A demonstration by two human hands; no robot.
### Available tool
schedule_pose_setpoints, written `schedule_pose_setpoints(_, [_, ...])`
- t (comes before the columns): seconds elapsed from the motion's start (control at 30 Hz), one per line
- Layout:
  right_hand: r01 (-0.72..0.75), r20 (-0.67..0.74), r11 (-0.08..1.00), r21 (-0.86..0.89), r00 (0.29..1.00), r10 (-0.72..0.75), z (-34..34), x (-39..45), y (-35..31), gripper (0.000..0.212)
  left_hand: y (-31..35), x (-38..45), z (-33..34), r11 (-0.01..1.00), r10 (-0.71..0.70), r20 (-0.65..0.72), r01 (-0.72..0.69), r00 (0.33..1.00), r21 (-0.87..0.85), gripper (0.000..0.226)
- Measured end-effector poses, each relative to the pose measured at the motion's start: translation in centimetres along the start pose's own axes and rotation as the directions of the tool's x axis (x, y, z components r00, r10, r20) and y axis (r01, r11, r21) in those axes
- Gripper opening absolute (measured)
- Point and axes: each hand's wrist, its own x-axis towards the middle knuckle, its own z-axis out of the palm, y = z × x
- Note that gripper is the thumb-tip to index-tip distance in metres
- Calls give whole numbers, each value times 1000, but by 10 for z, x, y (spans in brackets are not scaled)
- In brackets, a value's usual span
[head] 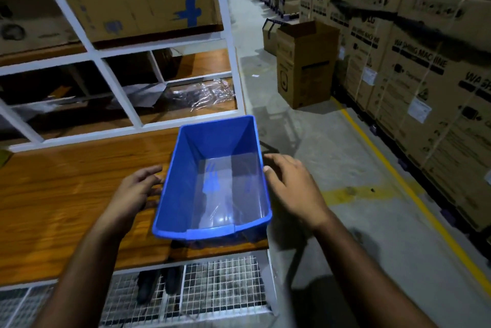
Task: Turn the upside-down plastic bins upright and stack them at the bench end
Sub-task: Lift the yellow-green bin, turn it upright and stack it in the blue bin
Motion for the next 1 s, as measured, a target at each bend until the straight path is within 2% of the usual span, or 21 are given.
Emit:
schedule_pose_setpoints(0.1, [160, 52, 974, -164, 987, -153, -3, 6, -33, 44, -4, -1, -9, 998, 67, -59, -67, 996, 7, 35])
schedule_pose_setpoints(0.3, [297, 138, 902, -314, 954, -266, 34, 19, -93, 48, -17, -7, -59, 964, 265, -234, -266, 936, 28, 35])
schedule_pose_setpoints(0.43, [407, 219, 819, -404, 912, -346, 79, 28, -154, 52, -39, -10, -127, 926, 358, -247, -310, 901, 214, 46])
schedule_pose_setpoints(0.57, [491, 297, 759, -428, 869, -395, 151, 34, -228, 56, -79, -8, -206, 870, 388, -292, -243, 874, 428, 46])
schedule_pose_setpoints(0.7, [554, 352, 731, -397, 828, -436, 249, 38, -318, 61, -126, -2, -307, 761, 404, -264, -162, 876, 629, 59])
schedule_pose_setpoints(0.8, [605, 417, 730, -318, 781, -465, 325, 38, -387, 61, -151, -4, -387, 710, 375, -311, -55, 873, 702, 55])
schedule_pose_setpoints(1.0, [612, 454, 758, -228, 755, -473, 433, 44, -489, 62, -181, 12, -516, 614, 298, -322, 78, 899, 786, 57])
